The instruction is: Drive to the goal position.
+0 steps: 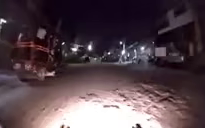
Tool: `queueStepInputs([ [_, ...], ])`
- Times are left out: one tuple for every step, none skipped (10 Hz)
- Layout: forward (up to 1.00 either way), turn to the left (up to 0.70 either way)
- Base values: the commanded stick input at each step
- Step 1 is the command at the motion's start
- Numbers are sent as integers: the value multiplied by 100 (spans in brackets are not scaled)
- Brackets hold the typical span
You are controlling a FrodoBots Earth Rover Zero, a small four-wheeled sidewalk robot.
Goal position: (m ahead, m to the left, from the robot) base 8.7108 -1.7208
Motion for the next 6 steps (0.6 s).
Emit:
queueStepInputs([
  [85, 0],
  [85, 0],
  [85, -11],
  [85, -34],
  [85, -34],
  [85, -18],
])
